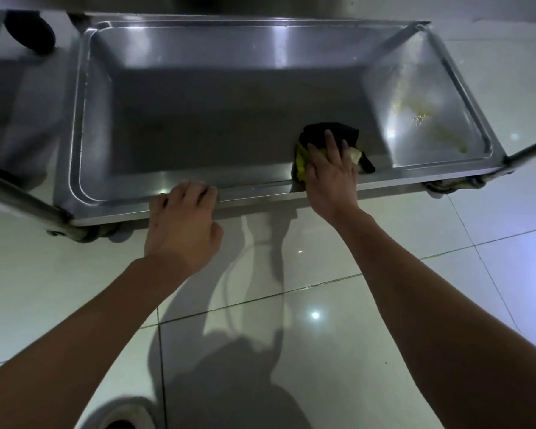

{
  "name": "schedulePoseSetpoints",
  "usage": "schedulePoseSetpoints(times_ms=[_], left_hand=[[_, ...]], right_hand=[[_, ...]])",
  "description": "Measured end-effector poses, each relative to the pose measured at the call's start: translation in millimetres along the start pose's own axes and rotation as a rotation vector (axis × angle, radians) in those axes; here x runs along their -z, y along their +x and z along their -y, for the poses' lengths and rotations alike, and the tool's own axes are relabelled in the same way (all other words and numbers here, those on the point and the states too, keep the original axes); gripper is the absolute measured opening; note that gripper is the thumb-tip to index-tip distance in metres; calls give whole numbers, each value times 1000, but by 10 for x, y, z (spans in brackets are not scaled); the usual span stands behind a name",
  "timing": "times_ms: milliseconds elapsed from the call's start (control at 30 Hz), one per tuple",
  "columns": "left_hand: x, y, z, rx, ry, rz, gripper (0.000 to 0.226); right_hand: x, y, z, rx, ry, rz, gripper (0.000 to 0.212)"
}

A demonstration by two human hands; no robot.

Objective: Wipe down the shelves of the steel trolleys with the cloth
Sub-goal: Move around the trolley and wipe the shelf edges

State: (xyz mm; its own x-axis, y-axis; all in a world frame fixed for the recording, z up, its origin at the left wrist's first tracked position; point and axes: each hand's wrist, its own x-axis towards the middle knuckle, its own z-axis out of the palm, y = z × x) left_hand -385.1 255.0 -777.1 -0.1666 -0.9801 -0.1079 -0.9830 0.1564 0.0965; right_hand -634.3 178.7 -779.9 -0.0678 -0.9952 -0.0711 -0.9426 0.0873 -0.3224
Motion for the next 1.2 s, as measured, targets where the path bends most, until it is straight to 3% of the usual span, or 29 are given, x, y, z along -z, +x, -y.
schedulePoseSetpoints(times_ms=[100, 167, 367, 800, 1100, 1200], left_hand=[[62, 14, 138, -59, -23, 27, 51], [133, 41, 316, -50, -42, 6, 48], [263, -19, 922, 176, -24, -69, 39], [97, -385, 1217, 85, 80, 20, 55], [186, -515, 1358, 85, 60, 24, 42], [194, -569, 1402, 117, 18, 6, 41]], right_hand=[[-23, -35, 265, 55, 104, 62, 63], [-82, -65, 424, 113, 107, 86, 60], [-311, 23, 910, 250, 77, 16, 52], [-915, 172, 2654, 566, 68, 215, 48], [-909, 96, 2805, 675, 109, 276, 44], [-945, 38, 2823, 688, 34, 185, 45]])
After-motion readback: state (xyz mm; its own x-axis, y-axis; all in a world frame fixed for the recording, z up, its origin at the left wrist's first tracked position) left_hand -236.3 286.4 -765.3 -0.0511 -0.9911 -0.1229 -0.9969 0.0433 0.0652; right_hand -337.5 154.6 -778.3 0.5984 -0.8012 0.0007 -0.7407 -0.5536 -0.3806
